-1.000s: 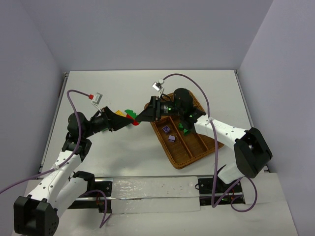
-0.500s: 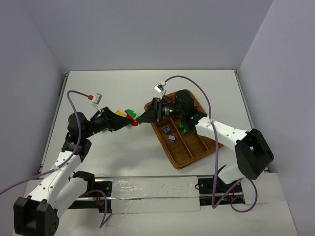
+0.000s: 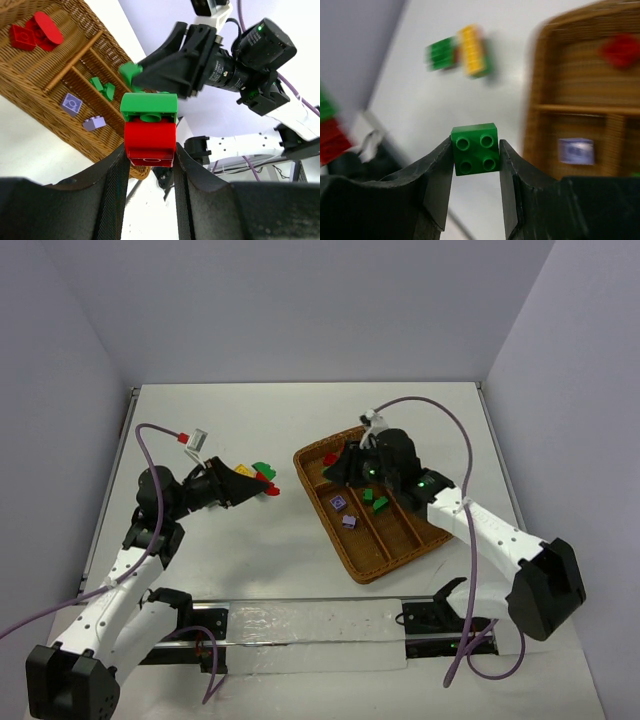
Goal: Sort the legos into containers by color
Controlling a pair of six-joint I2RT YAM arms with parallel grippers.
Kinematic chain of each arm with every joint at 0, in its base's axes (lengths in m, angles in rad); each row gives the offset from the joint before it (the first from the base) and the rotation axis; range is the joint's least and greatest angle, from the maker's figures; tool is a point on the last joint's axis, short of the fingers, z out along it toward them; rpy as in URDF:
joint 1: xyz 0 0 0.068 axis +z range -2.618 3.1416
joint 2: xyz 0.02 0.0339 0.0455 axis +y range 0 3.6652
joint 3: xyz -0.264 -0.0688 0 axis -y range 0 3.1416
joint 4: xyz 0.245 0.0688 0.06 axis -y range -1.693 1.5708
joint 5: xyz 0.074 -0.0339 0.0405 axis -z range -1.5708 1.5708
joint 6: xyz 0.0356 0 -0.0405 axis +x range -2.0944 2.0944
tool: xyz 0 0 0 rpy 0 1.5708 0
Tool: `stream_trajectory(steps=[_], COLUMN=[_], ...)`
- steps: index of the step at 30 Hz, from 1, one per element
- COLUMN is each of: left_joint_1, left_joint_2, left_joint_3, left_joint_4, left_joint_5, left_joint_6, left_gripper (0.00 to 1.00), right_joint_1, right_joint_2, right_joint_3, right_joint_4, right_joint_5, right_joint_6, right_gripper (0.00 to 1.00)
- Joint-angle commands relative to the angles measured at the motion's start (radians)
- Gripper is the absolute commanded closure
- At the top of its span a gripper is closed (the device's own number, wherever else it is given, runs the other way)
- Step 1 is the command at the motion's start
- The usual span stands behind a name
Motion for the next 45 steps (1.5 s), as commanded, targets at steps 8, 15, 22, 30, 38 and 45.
stream_trajectory(steps=[8,15,22,30,38,45], left_joint_1=[0.001,0.001,0.001,0.001,-0.001,-0.002], left_joint_2=[0.021,0.035,0.056,0.065,0.057,0.029], left_joint_3=[0.101,0.102,0.124,0.14,0.112,0.096], left_joint_4=[-0.103,-0.086,-0.087,-0.091,-0.071,-0.07], left_joint_5=[-0.04,-0.031,-0.018,0.013,0.04,0.042], left_joint_6=[0.084,0.077,0.088,0.089,0.092,0.091], left_gripper=[1.0,1.0,1.0,1.0,1.0,1.0], right_joint_1=[-0.155,-0.163,-0.157,-0.045,0.072,0.064], right_joint_2=[-0.077,-0.106,-0.213,-0.193,-0.033,0.159], right_joint_3=[-0.178,-0.195,-0.093,0.049,0.182,0.272], right_joint_4=[-0.169,-0.177,-0.219,-0.104,0.047,0.328], right_joint_5=[0.364,0.339,0.333,0.065,-0.149,-0.52], right_joint_6=[-0.106,-0.118,-0.135,-0.173,-0.136,0.067], right_gripper=[0.88,0.24,0.28,0.48,0.29,0.27])
